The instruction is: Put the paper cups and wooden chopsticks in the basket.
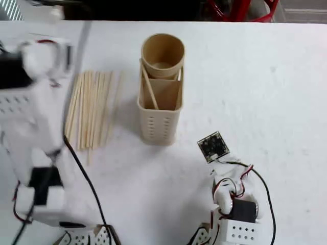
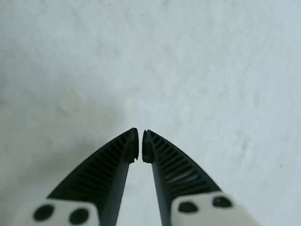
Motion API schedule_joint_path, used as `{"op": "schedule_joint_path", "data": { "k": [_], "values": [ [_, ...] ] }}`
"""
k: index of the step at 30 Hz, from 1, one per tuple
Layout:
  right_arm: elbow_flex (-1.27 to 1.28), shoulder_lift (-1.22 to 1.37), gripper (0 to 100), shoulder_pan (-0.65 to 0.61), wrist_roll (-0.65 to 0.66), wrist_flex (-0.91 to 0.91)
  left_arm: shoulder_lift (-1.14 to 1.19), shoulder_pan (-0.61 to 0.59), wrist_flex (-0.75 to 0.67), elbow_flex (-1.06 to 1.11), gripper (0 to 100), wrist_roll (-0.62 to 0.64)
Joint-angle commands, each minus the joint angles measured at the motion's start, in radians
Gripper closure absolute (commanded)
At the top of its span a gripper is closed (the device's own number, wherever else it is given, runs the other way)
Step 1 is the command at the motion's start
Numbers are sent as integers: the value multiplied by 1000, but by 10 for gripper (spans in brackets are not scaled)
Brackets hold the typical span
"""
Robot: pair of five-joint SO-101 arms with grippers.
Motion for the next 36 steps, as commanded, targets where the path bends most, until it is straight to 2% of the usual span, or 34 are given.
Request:
{"op": "schedule_joint_path", "data": {
  "k": [1, 6, 13, 24, 30, 36],
  "values": [
    [9, -7, 971, -4, 5, 4, -90, 213, -112, 11, 978, 104],
    [9, -7, 971, -4, 5, 4, -90, 314, -382, 143, 978, 190],
    [9, -7, 971, -4, 5, 4, -99, 352, -674, 390, 978, 193],
    [9, -7, 971, -4, 5, 4, -228, 443, -703, 419, 978, 189],
    [9, -7, 971, -4, 5, 4, -188, 446, -703, 420, 976, 187],
    [9, -7, 971, -4, 5, 4, -113, 450, -704, 420, 900, 186]
  ]
}}
